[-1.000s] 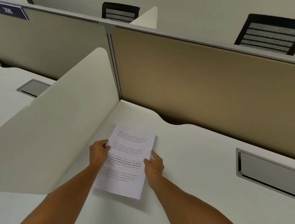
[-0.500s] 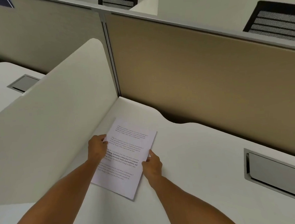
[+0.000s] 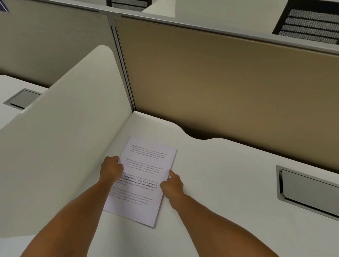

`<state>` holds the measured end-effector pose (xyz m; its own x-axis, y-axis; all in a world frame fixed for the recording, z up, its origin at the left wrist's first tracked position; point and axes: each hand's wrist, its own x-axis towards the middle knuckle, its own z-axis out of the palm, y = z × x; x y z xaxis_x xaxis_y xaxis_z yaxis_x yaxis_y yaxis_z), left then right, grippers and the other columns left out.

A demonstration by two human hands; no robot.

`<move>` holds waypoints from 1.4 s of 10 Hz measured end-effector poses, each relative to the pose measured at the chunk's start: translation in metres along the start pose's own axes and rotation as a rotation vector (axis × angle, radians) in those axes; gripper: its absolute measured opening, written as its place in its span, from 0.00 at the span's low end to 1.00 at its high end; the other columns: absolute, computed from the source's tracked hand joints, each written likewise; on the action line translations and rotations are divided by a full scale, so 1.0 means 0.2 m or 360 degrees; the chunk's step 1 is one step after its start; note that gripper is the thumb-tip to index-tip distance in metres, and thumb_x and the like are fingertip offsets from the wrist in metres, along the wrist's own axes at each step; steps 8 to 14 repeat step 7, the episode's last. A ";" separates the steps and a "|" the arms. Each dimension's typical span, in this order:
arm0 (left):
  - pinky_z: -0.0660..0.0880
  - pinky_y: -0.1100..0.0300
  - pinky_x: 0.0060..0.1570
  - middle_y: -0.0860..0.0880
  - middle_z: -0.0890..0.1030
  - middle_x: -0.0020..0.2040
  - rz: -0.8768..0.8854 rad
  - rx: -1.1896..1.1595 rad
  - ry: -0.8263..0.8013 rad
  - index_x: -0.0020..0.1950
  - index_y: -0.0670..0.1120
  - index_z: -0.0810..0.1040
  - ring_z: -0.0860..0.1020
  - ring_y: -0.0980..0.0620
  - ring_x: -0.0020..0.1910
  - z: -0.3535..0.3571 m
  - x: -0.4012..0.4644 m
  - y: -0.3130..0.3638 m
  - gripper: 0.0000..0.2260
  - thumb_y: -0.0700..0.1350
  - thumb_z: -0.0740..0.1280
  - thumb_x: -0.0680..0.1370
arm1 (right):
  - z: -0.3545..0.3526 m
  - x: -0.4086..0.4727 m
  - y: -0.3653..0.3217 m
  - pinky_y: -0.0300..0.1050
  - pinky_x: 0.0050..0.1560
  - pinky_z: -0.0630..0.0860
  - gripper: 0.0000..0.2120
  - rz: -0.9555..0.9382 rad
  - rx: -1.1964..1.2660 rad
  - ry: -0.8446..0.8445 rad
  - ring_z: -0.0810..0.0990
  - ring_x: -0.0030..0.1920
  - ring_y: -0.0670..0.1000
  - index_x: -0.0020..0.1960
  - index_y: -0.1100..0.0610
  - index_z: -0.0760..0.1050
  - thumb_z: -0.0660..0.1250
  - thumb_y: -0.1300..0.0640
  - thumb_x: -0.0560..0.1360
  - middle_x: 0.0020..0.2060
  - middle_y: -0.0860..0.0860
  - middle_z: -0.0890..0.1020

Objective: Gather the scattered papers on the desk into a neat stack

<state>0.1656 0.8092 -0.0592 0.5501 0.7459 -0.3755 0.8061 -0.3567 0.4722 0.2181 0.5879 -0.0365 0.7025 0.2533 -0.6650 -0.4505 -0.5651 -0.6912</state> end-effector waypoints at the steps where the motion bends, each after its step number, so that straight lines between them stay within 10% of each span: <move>1: 0.73 0.51 0.59 0.40 0.75 0.67 0.0038 0.0115 -0.0157 0.70 0.38 0.69 0.75 0.41 0.63 -0.06 -0.05 0.07 0.19 0.41 0.61 0.80 | -0.04 -0.03 -0.01 0.50 0.66 0.75 0.27 0.0042 -0.0027 0.0040 0.78 0.65 0.56 0.73 0.58 0.69 0.60 0.66 0.75 0.66 0.55 0.78; 14: 0.61 0.50 0.73 0.42 0.63 0.76 0.0336 0.0223 -0.0206 0.78 0.42 0.57 0.61 0.44 0.76 -0.10 -0.83 0.16 0.33 0.57 0.62 0.79 | -0.49 -0.62 0.06 0.42 0.63 0.71 0.31 -0.0148 -0.0289 0.0065 0.72 0.70 0.54 0.78 0.56 0.60 0.65 0.60 0.77 0.73 0.56 0.70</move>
